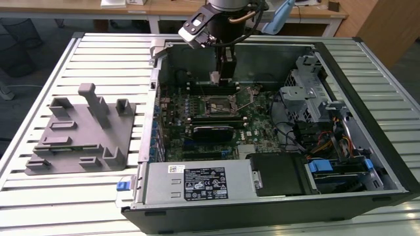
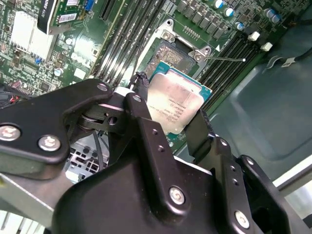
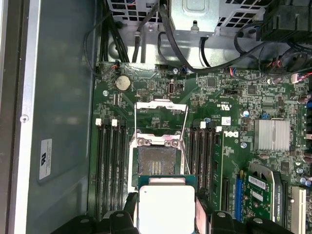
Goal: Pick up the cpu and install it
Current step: 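Place the cpu into insertion slot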
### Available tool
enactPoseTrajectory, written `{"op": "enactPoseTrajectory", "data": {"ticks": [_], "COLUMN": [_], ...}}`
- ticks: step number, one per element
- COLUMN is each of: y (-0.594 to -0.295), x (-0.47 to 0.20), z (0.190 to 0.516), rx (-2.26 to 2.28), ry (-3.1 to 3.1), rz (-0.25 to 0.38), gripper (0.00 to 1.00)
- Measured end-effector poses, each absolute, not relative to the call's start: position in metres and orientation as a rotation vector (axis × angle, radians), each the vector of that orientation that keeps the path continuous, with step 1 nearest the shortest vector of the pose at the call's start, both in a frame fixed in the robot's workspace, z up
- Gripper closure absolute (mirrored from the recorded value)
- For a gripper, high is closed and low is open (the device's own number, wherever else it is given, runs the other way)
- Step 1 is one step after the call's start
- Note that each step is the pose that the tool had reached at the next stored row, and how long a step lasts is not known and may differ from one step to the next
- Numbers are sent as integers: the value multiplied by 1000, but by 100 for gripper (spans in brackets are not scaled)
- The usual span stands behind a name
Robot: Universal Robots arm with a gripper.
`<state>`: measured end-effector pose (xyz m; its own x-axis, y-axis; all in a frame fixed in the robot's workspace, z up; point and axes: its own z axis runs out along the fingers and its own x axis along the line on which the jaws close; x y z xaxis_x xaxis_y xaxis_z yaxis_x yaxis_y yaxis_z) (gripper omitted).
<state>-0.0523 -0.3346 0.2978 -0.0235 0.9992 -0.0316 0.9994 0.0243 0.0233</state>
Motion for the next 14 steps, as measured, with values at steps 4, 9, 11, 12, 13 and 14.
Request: {"op": "enactPoseTrajectory", "data": {"ticks": [4, 9, 11, 12, 13, 14], "y": [-335, -335, -335, -335, -335, -335], "x": [-52, -52, -52, -52, -52, -52], "z": [298, 298, 296, 296, 294, 293], "rx": [2168, 2168, 2168, 2167, 2167, 2167], "ry": [2220, 2220, 2220, 2220, 2220, 2220], "rz": [-8, -8, -7, -8, -9, -9], "gripper": [46, 46, 46, 46, 46, 46]}}
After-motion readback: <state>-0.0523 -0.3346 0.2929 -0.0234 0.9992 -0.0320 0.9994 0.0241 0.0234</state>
